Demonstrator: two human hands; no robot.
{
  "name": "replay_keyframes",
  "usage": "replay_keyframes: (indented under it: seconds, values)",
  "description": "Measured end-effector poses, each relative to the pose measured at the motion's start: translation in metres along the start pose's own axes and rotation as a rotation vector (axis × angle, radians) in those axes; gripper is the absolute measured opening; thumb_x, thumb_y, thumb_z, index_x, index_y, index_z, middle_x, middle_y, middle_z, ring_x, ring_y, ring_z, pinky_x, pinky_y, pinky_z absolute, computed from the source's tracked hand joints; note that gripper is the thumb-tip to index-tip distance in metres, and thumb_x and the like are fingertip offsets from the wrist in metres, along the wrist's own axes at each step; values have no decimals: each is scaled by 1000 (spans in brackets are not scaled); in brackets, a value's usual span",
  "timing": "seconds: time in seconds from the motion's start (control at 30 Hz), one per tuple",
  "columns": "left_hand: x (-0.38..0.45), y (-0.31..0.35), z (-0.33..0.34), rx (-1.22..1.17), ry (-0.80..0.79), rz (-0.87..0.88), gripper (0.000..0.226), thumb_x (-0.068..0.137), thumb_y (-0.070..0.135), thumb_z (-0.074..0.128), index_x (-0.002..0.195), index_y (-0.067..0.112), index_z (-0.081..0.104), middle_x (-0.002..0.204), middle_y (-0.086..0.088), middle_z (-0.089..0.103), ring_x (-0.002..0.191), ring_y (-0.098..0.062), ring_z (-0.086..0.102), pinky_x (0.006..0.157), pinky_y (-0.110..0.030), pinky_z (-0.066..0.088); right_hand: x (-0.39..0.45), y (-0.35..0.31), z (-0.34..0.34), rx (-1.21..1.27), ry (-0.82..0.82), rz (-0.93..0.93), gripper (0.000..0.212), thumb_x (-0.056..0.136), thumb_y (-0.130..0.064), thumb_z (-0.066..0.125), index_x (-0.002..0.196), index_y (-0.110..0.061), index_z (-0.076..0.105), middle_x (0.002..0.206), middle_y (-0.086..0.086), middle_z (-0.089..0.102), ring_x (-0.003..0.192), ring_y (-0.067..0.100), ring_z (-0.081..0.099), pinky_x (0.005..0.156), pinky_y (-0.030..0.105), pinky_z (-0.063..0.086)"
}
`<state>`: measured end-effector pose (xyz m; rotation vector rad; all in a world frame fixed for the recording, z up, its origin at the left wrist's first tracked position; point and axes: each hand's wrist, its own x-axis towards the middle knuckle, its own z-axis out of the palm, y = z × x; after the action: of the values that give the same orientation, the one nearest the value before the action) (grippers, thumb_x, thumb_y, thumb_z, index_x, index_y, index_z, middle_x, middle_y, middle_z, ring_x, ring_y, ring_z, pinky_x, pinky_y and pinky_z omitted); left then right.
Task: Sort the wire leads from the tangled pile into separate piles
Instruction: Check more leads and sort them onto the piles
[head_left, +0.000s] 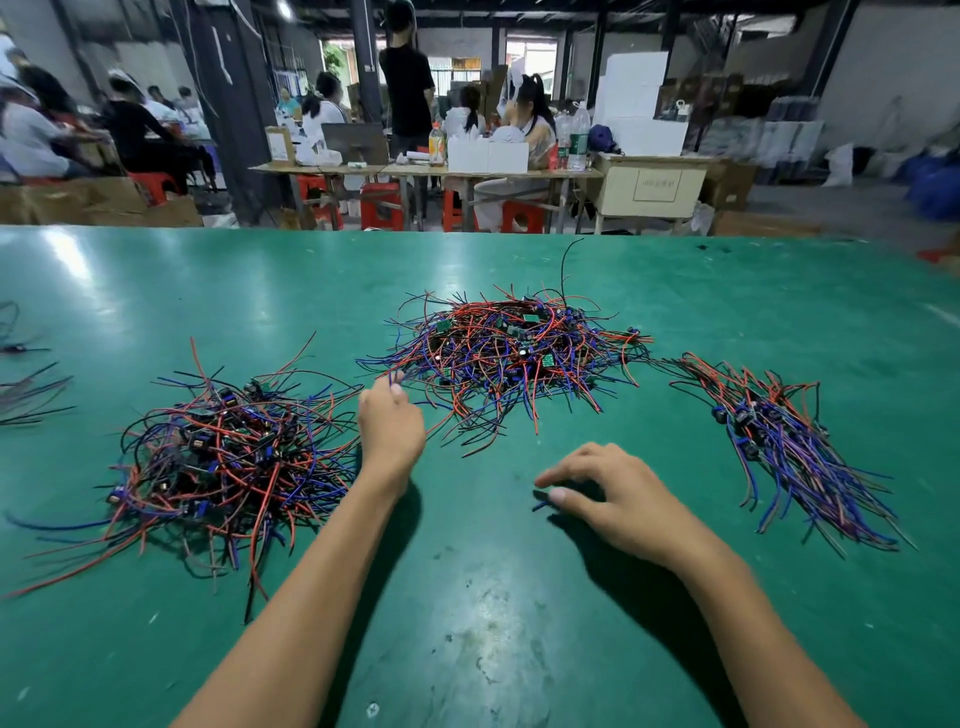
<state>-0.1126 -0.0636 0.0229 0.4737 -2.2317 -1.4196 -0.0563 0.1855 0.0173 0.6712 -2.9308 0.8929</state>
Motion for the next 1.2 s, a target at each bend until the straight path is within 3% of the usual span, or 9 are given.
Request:
replay_keyframes:
  seconds: [0.1, 0.23, 0.37, 0.47, 0.63, 0.83, 0.93, 1.07, 1.2]
  values:
    - [14, -10, 11, 277, -128, 82, 35, 104, 17, 42, 135, 3, 49, 133, -18, 41, 122, -31, 45, 109, -39, 31, -3, 14, -14, 6, 28, 69, 17, 88, -35, 76, 102, -43, 75, 99, -10, 59, 97, 4, 50, 81, 14, 37]
    - [20, -21, 14, 613, -178, 121, 29, 102, 20, 49, 124, 2, 49, 131, -19, 38, 125, -34, 37, 106, -47, 34, -3, 19, -11, -68, 72, 185, 14, 85, -46, 75, 76, -41, 66, 87, -11, 55, 93, 10, 48, 79, 30, 41]
    - [17, -18, 13, 718, -177, 123, 35, 105, 26, 46, 125, -2, 49, 131, -21, 41, 122, -35, 44, 102, -46, 37, 0, 13, -1, -238, 121, 194, 18, 93, -47, 63, 81, -35, 60, 86, -14, 52, 97, 12, 47, 77, 32, 36]
    - [3, -11, 11, 798, -168, 85, 39, 105, 27, 47, 128, -4, 48, 129, -22, 51, 121, -36, 52, 98, -44, 42, 0, 7, 5, -72, 216, 140, 14, 97, -39, 61, 86, -30, 59, 86, -14, 60, 86, 9, 53, 73, 33, 42]
    - [-28, -5, -4, 323, -41, -61, 15, 104, 15, 42, 114, 4, 42, 105, -20, 65, 95, -38, 62, 76, -42, 45, 7, -8, 8, 536, 456, 172, 8, 92, -26, 72, 86, -23, 69, 71, -10, 66, 55, 1, 55, 56, 17, 45]
    - [-86, 25, 0, -226, -163, 69, 23, 107, 17, 41, 102, 17, 64, 76, 6, 74, 55, -11, 62, 55, -17, 47, 11, -31, 15, 1365, 300, 343, 14, 90, -19, 71, 99, -9, 68, 76, 4, 72, 56, 9, 64, 51, 16, 51]
    - [-108, 30, 10, -188, -255, 245, 18, 105, 16, 49, 102, 17, 68, 84, 14, 73, 72, 3, 69, 65, -7, 47, 11, -35, 24, 1329, 300, 300, 18, 82, -25, 76, 96, -12, 73, 82, 5, 75, 60, 10, 60, 50, 16, 48]
    - [-110, 32, 17, -248, -500, 231, 24, 105, 15, 49, 100, 13, 73, 75, 5, 71, 56, -5, 63, 64, -25, 54, 10, -34, 40, 969, 546, 264, 8, 83, -28, 80, 82, -35, 79, 82, -8, 72, 75, 10, 60, 68, 35, 51]
    - [-102, 31, 10, -366, -455, 184, 28, 104, 6, 49, 97, 23, 70, 67, 6, 71, 50, -13, 35, 49, -24, 31, 20, -35, 43, 703, 729, 64, 13, 97, -34, 65, 94, -40, 76, 93, -18, 69, 80, 2, 57, 72, 29, 44]
